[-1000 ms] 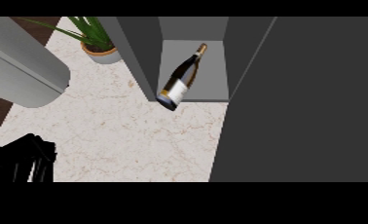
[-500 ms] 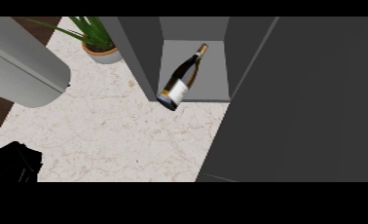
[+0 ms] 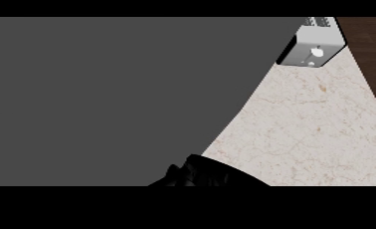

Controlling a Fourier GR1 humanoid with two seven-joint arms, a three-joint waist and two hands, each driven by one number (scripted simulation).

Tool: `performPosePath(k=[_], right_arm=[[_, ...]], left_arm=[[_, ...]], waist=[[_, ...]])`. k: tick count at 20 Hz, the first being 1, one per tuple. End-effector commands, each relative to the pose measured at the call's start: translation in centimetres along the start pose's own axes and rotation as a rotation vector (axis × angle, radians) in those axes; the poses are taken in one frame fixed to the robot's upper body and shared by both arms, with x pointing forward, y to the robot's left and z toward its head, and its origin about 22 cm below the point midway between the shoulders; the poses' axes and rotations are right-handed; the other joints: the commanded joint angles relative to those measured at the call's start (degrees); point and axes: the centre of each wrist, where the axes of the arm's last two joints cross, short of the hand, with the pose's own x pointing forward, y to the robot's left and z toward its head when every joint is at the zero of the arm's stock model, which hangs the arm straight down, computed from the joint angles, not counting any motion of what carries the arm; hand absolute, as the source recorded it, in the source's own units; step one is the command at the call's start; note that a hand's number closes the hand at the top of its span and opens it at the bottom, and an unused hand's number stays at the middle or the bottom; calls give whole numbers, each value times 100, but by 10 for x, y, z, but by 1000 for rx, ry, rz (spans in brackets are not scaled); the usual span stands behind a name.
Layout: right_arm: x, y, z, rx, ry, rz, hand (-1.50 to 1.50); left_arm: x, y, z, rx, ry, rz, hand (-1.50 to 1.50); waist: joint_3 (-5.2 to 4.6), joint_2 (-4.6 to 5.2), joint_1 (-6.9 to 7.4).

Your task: Pick up the wine, place it into the cabinet and close the cabinet

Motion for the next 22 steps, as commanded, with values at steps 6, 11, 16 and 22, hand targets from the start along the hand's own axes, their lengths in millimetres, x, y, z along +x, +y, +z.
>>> performPosePath(k=[6, 11, 16, 22], right_arm=[[-4, -19, -74, -55, 7, -54, 150], [-26, -56, -80, -120, -13, -113, 150], [-34, -68, -89, -184, 41, -153, 150], [-57, -94, -91, -235, 58, -145, 150]], left_arm=[[7, 7, -3, -17, -5, -7, 150], [3, 10, 3, -26, 10, 0, 150], [6, 17, 19, -17, 14, 13, 150], [2, 8, 7, -20, 7, -14, 150]], waist=[[0, 7, 43], [3, 18, 23], [1, 8, 41], [3, 9, -4]])
